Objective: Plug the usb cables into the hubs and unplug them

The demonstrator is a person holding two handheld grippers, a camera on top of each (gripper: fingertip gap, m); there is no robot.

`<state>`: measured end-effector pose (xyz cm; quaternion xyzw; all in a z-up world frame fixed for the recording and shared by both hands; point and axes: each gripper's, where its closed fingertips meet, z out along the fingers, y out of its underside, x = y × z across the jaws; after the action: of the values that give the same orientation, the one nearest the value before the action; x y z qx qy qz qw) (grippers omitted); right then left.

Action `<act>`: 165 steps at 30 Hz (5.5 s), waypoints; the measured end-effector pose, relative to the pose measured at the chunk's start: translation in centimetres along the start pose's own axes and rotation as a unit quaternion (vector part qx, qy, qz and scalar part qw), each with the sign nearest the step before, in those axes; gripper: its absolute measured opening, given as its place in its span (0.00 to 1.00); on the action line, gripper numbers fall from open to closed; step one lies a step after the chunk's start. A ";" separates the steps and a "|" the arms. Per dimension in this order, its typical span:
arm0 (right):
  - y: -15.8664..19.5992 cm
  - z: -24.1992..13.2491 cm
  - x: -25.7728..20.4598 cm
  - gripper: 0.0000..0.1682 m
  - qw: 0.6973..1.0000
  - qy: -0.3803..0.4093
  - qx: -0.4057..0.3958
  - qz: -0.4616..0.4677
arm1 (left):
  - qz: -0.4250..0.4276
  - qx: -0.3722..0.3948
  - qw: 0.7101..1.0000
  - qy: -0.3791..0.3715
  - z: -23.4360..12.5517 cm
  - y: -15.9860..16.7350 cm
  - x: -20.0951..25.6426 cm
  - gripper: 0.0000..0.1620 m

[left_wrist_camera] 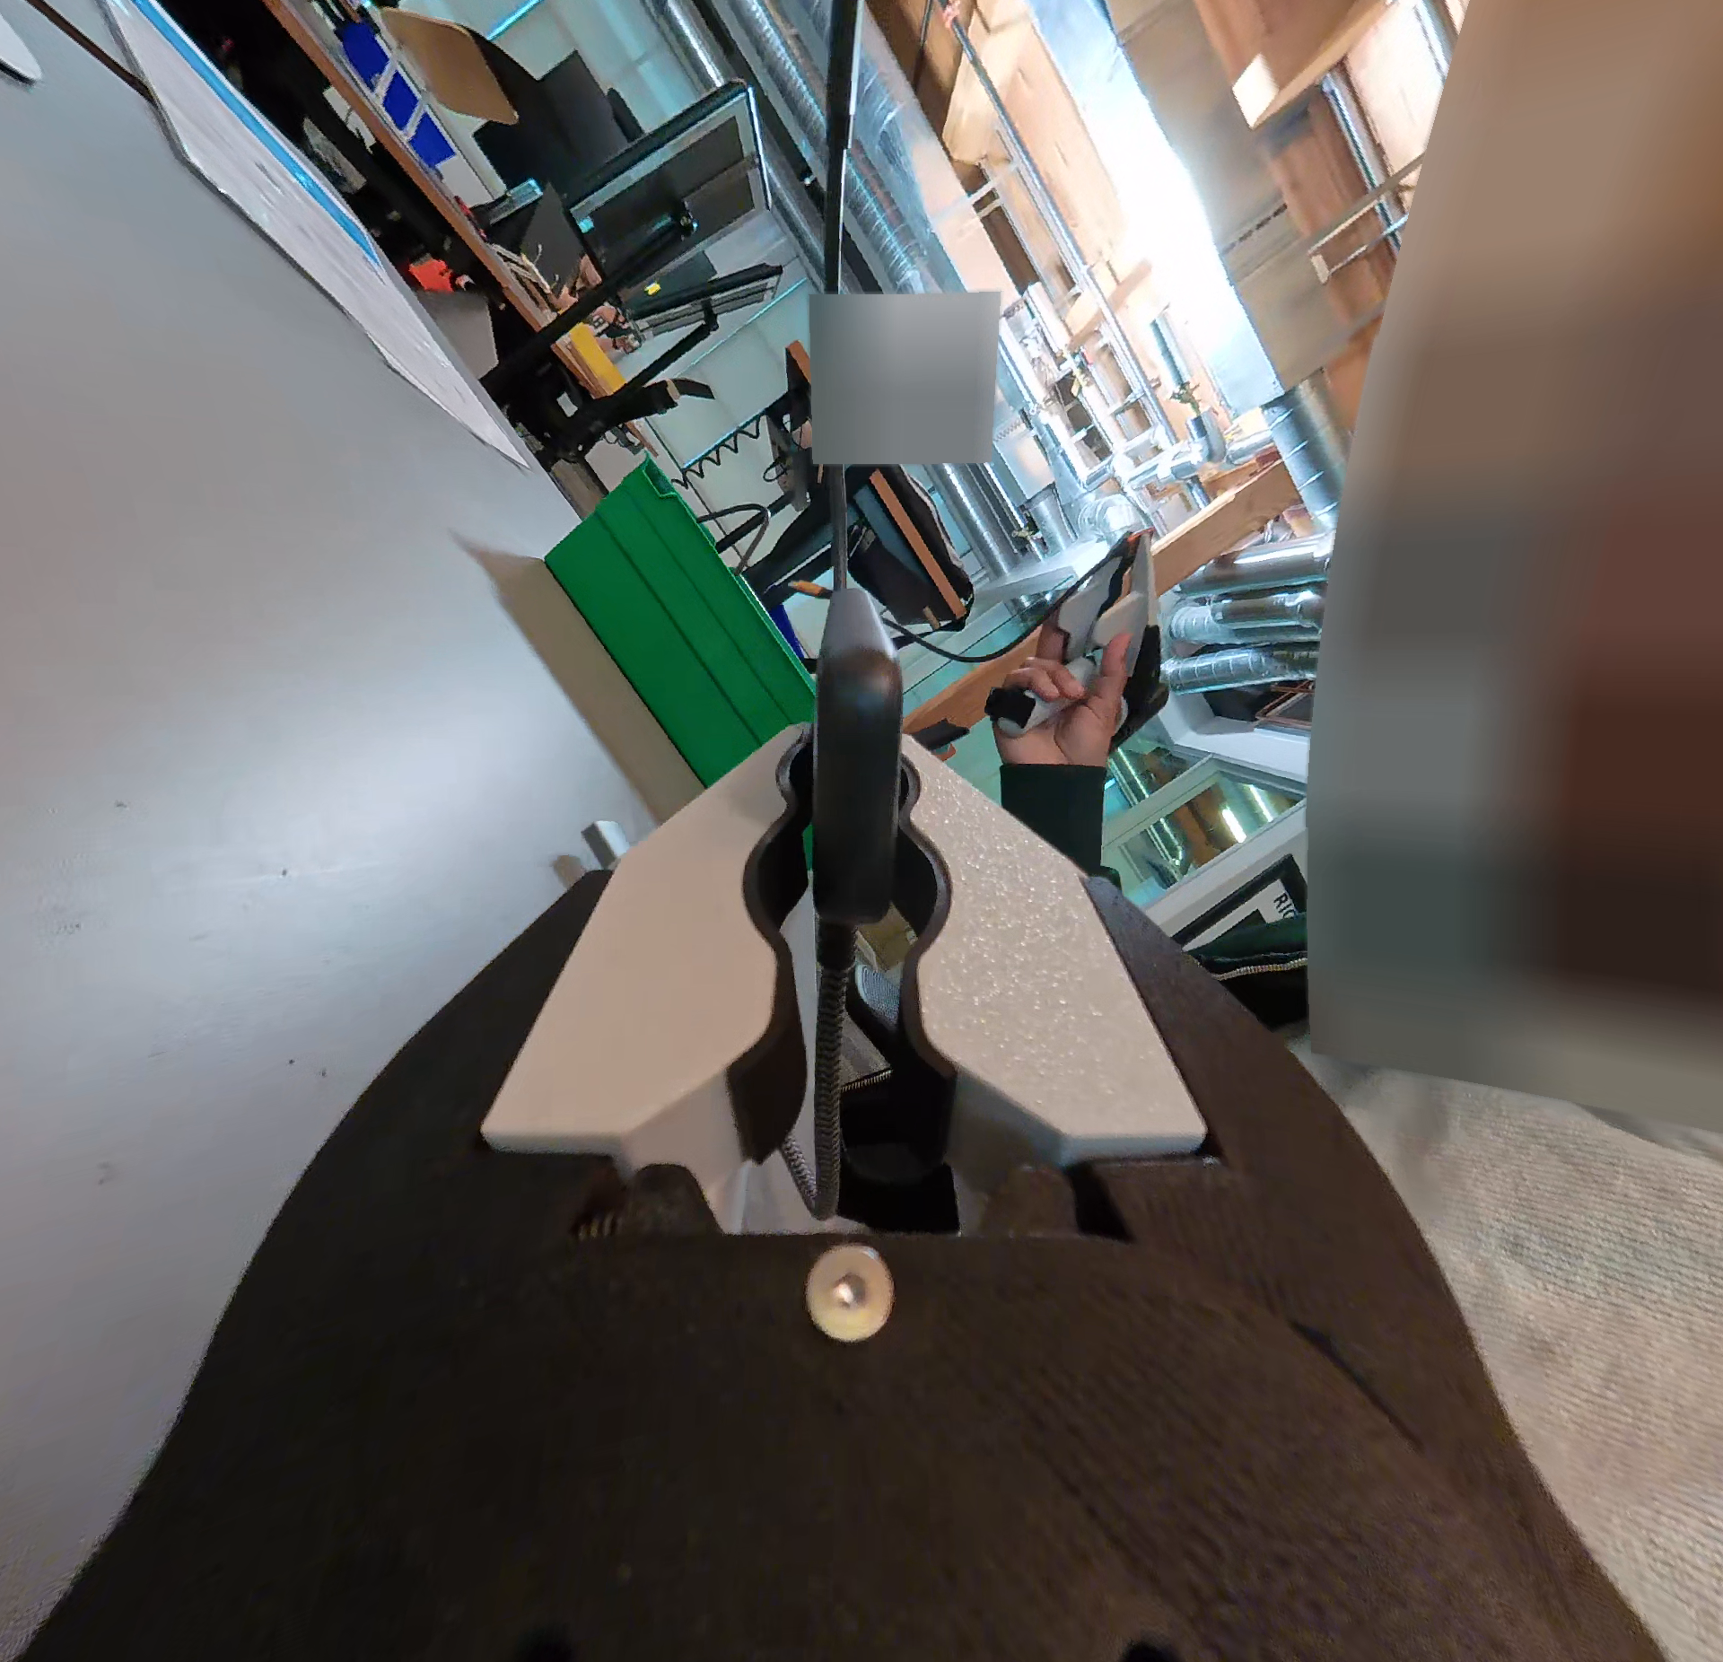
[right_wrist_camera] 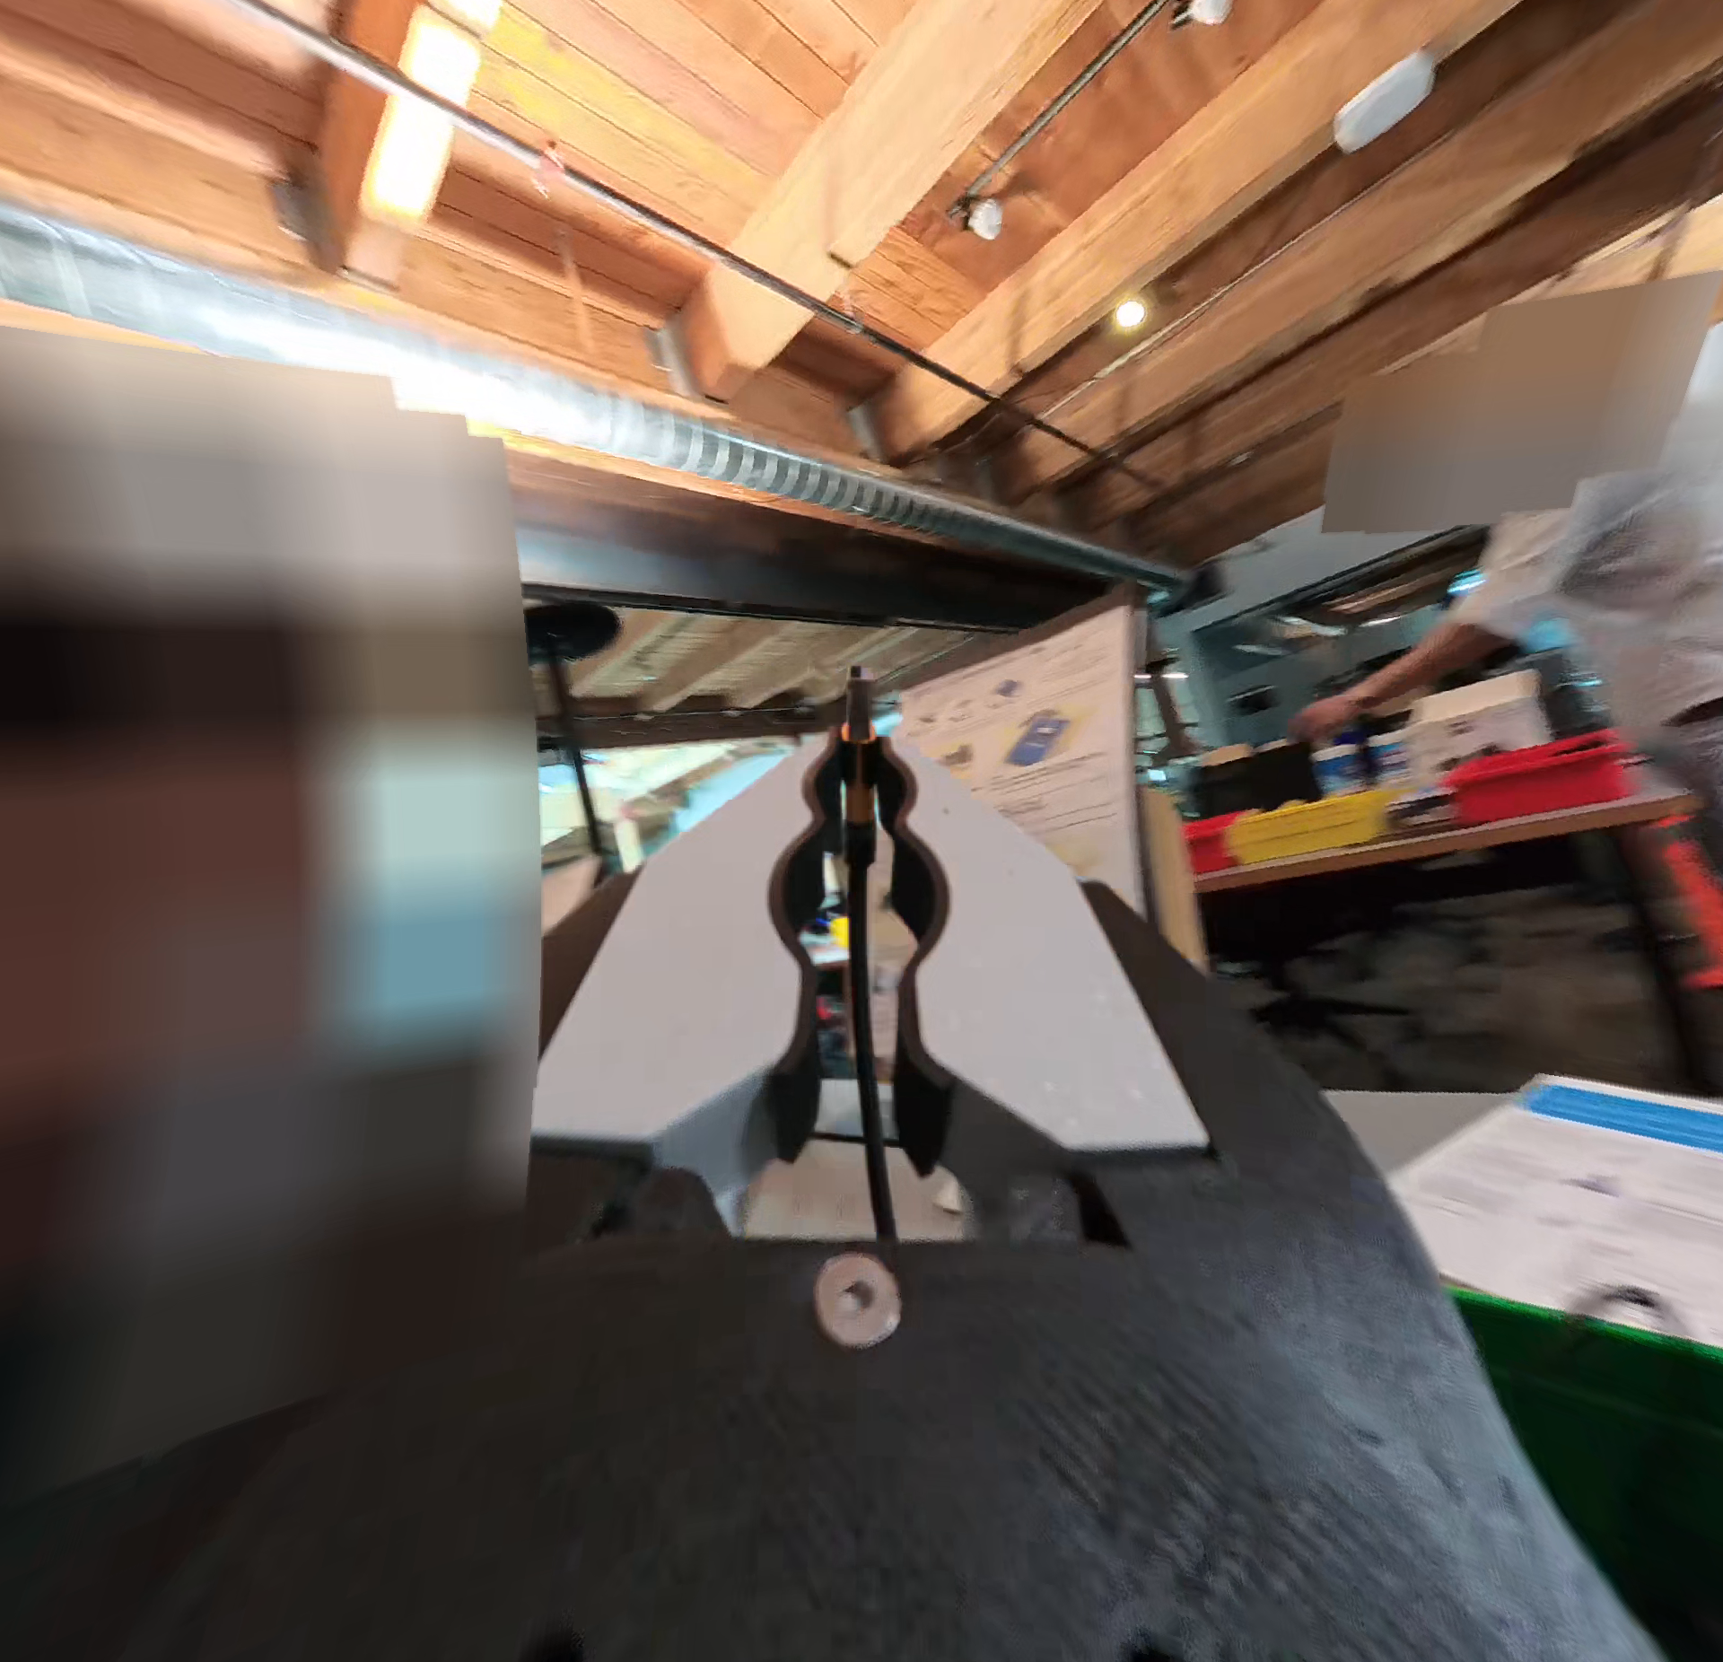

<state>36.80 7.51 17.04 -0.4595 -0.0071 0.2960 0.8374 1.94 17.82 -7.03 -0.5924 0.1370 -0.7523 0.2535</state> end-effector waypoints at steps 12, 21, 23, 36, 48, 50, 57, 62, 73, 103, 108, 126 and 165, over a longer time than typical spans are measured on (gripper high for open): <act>2.4 -6.3 7.2 0.03 0.955 0.215 -0.099 -0.176 | -0.006 0.001 1.000 -0.013 0.0 0.1 -0.6 0.06; -0.3 -8.2 4.8 0.03 0.915 0.256 -0.045 -0.310 | -0.009 0.003 1.000 -0.014 0.0 0.1 -0.7 0.06; -1.9 -8.8 4.1 0.03 0.893 0.273 -0.036 -0.356 | -0.012 0.004 1.000 -0.014 0.0 0.1 -0.8 0.06; 3.7 -9.1 7.7 0.03 0.930 0.272 -0.125 -0.212 | -0.014 0.002 1.000 -0.014 0.0 0.3 -0.7 0.06; 8.0 -10.1 11.7 0.47 0.915 0.337 -0.202 -0.097 | -0.030 0.010 0.999 -0.016 -0.1 0.0 -1.1 0.06; 7.8 -9.1 10.4 0.44 0.918 0.318 -0.202 -0.122 | -0.032 0.011 0.999 -0.017 -0.1 0.0 -1.2 0.06; 21.3 -0.3 -3.4 0.32 0.945 0.032 -0.323 -0.037 | -0.043 0.018 0.999 -0.024 -0.1 0.0 -1.6 0.06; 36.7 -1.3 -14.1 0.31 0.871 -0.121 -0.448 0.164 | -0.041 0.020 0.999 -0.021 0.0 0.2 -1.3 0.06; 40.9 -0.9 -18.7 0.05 0.808 -0.147 -0.452 0.347 | -0.053 -0.013 0.999 0.001 1.9 3.2 -0.1 0.06; 41.8 -4.7 -16.0 0.06 0.791 -0.139 -0.562 0.198 | 0.570 -0.246 0.743 -0.250 0.2 5.7 -4.3 0.39; 42.1 -5.5 -17.6 0.05 0.778 -0.180 -0.581 0.160 | 0.612 -0.270 0.694 -0.265 -0.2 6.0 -5.3 0.38; 41.2 -4.3 -17.6 0.05 0.798 -0.164 -0.567 0.123 | 0.527 -0.271 0.746 -0.304 0.1 5.8 -5.2 0.29; 6.8 -5.8 4.1 0.04 0.933 0.165 -0.241 -0.209 | 0.377 -0.188 0.849 -0.319 -2.6 0.3 -5.3 0.27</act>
<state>38.44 7.88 7.38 -0.6779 -0.0362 0.0239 0.7338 0.46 20.21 -12.26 -0.7390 0.3999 -0.3284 0.4314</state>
